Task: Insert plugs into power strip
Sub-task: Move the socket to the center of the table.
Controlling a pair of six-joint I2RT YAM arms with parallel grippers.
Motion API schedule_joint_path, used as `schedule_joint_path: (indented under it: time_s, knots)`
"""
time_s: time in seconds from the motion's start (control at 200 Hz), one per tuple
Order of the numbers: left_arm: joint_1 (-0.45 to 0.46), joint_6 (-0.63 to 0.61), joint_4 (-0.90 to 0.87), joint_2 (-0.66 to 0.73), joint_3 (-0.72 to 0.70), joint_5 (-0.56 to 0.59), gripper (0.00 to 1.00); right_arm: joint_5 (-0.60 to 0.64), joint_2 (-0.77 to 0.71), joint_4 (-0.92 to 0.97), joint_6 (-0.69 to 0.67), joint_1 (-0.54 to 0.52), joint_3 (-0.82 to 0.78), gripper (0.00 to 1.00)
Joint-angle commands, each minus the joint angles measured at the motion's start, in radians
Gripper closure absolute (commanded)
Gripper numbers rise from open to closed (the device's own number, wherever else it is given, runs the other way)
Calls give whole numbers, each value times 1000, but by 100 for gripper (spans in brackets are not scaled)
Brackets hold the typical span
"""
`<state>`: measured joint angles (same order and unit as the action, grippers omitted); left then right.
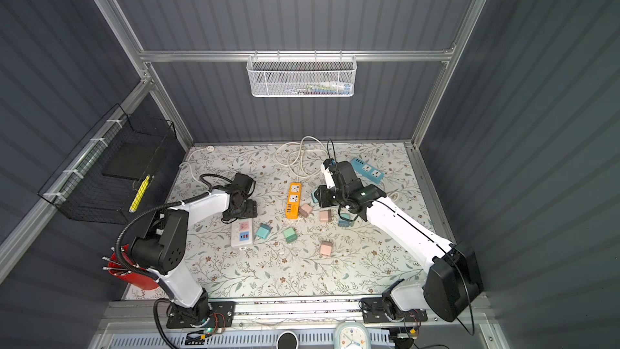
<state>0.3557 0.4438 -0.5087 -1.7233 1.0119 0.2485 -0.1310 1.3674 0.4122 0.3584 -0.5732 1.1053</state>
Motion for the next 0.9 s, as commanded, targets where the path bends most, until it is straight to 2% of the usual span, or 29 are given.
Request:
schedule_joint_path:
  time_s: [0.0,0.11,0.29,0.53,0.735,0.896]
  knots:
    - [48,94,-9,44,-77,-70,31,-1,-10,-16,-7,-6,6,87]
    - [133,167,-14,67,-92,-26,32,3,-10,-15,-9,-5,4,87]
    - [222,277,44,42,-108,-30,33,4,-11,-15,-4,-4,3,88]
    - [352,374,46,-44,-31,30,31,5,-7,-6,5,-7,13,88]
    - [409,420,61,-84,-13,44,30,21,2,3,9,-21,30,88]
    - [412,406,23,-61,-9,89,21,32,26,11,14,-38,52,88]
